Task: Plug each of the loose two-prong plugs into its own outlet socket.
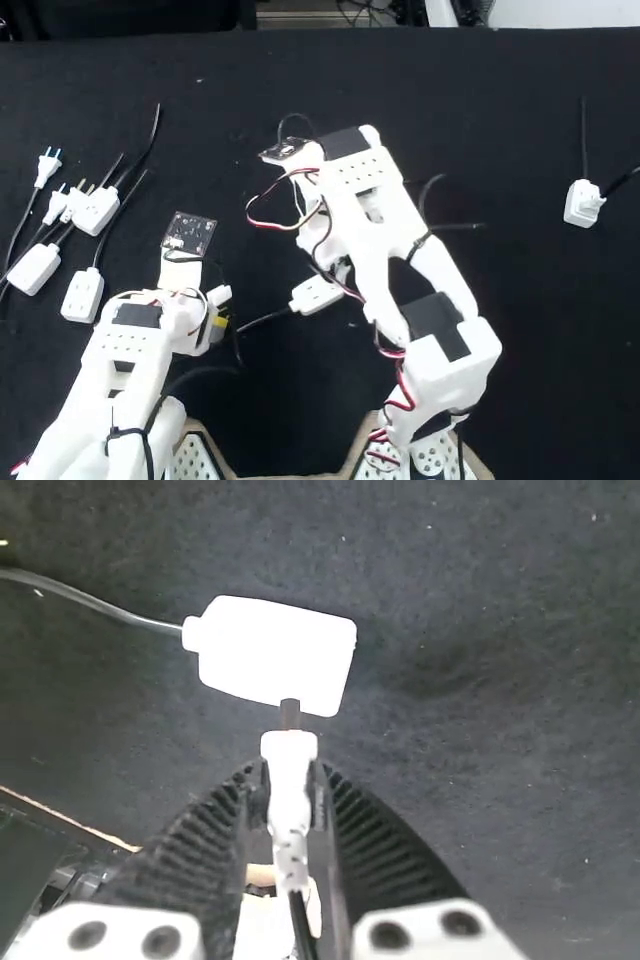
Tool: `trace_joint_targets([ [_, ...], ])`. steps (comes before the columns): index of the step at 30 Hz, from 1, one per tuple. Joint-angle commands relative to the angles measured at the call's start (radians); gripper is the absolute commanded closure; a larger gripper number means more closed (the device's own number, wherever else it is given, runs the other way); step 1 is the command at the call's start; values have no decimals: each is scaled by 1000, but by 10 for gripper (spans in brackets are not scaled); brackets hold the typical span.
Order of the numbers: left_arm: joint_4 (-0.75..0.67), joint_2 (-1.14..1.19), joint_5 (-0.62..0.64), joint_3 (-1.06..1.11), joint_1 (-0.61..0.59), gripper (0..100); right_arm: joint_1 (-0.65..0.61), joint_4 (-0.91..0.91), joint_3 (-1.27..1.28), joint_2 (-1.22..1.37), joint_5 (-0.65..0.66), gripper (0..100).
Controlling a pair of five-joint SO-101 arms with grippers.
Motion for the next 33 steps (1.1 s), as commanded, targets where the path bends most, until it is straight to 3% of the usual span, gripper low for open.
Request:
trace_joint_targets([
  [1,-2,-11,9,-4,15,754,-6,34,-47,-5,-23,988],
  [33,-2,-9,9,-4,12,754,-6,34,-113,79,-84,988],
])
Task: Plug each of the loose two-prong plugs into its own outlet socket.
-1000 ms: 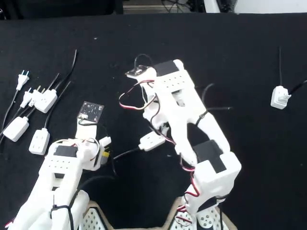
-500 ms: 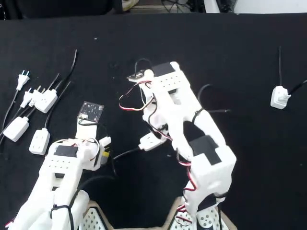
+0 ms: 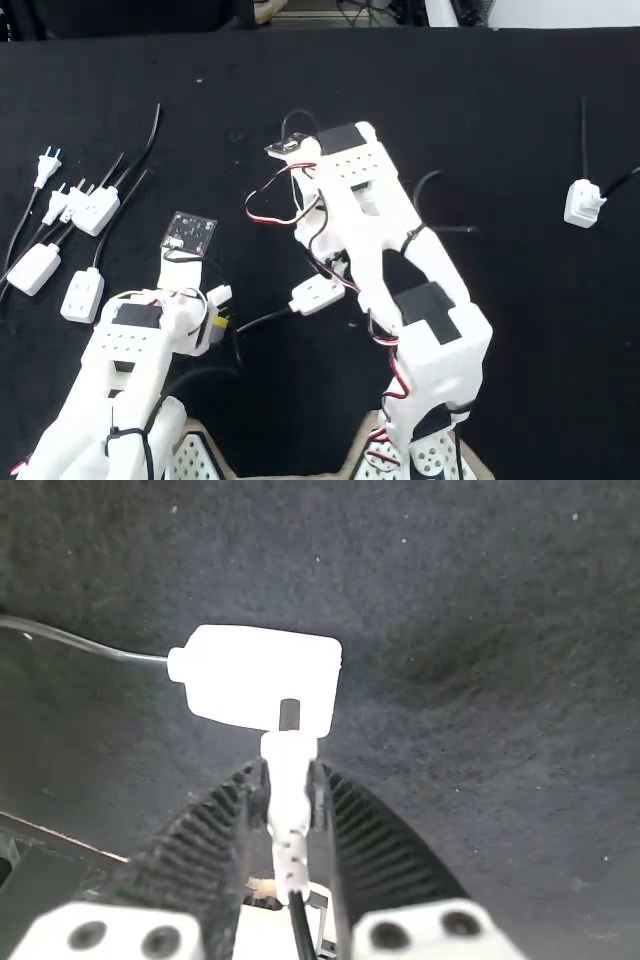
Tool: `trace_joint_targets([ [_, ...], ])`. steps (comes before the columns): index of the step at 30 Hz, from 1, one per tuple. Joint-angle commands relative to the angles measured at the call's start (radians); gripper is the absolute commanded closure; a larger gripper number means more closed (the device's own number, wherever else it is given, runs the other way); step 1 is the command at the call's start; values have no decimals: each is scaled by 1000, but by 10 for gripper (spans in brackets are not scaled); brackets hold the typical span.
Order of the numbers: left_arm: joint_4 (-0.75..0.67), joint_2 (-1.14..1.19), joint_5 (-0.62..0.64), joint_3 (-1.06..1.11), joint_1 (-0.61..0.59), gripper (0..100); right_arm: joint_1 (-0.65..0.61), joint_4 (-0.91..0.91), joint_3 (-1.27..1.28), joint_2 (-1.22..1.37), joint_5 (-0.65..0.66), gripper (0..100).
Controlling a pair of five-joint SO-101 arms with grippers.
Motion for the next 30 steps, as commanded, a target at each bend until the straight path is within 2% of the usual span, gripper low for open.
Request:
trace_joint_targets([
  [1,-2,-8,8,-4,12,754,-9,34,-50,-2,-3,988],
  [8,-2,-8,8,-4,12,754,-9,32,-56,-2,6,988],
  [12,-2,-8,8,-4,12,754,-8,31,-58,-2,81,988],
  [30,-2,-8,8,-4,12,754,-9,29,-54,-1,91,988],
])
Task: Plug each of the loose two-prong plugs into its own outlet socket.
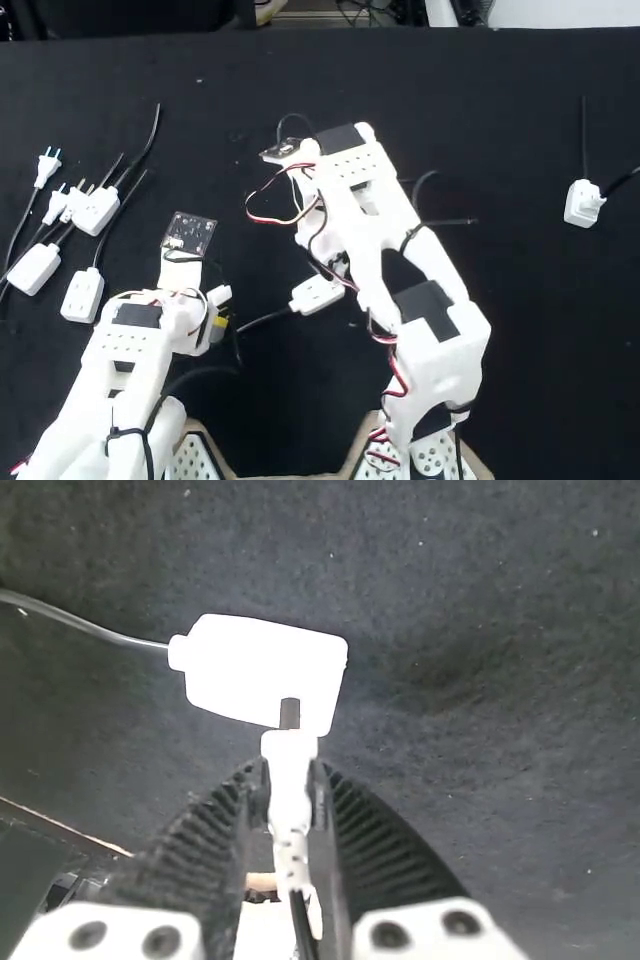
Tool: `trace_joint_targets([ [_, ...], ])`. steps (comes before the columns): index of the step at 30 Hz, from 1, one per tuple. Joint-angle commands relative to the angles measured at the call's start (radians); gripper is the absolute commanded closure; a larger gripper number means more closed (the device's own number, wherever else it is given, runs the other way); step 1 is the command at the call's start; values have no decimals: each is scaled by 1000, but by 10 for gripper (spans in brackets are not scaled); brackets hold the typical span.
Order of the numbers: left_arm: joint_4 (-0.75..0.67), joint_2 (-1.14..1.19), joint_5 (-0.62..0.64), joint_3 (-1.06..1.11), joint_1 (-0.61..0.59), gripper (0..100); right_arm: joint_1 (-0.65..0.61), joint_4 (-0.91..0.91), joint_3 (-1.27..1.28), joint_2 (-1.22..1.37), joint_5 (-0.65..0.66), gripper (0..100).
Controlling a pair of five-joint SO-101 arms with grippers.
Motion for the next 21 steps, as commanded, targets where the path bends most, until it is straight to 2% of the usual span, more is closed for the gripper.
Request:
trace_joint_targets([
  [1,-2,-8,8,-4,12,754,-9,29,-56,-10,14,988],
  [21,-2,-8,8,-4,10,754,-8,12,-53,54,49,988],
])
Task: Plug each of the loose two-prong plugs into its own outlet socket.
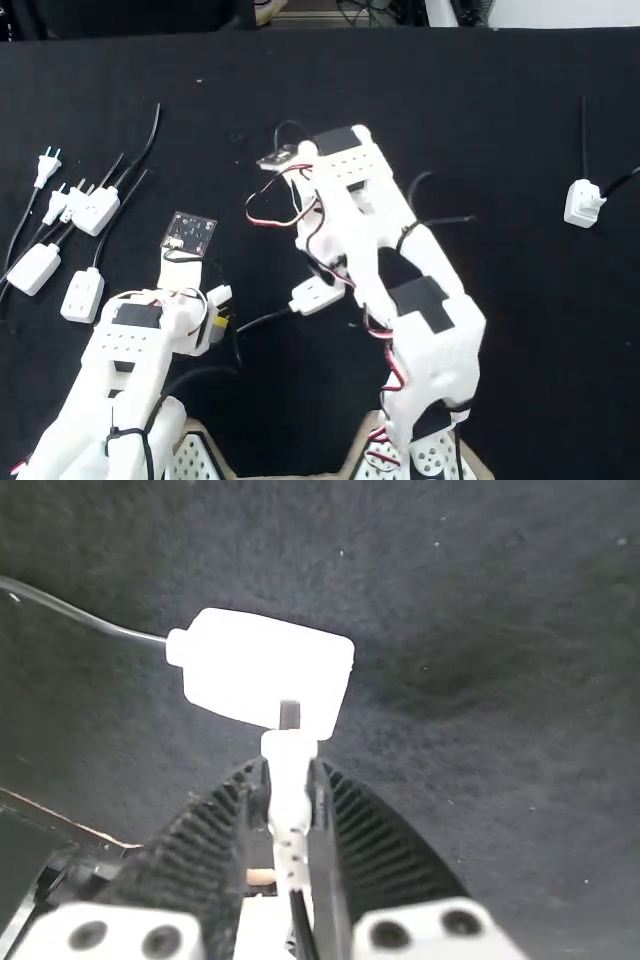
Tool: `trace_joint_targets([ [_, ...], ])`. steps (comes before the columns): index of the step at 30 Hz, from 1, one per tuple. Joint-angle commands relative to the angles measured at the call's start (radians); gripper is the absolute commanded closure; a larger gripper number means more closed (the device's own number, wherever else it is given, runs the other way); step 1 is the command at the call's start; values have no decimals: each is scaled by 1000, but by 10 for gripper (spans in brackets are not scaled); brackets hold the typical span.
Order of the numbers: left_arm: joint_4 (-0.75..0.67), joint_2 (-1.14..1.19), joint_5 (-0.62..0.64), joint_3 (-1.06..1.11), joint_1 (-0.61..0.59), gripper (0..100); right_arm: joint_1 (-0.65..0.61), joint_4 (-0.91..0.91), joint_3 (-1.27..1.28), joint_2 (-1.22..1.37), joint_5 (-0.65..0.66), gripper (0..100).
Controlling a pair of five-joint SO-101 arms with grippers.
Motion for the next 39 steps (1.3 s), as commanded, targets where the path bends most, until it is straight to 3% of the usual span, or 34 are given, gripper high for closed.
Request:
trace_joint_targets([
  [1,-2,-8,8,-4,10,754,-8,8,-53,7,9,988],
  [15,-2,-8,8,-4,10,754,-8,32,-85,21,-3,988],
  [21,-2,-8,8,-4,10,754,-9,37,-79,19,-92,988],
  [39,-3,-8,8,-4,12,754,0,37,-38,18,-89,988],
])
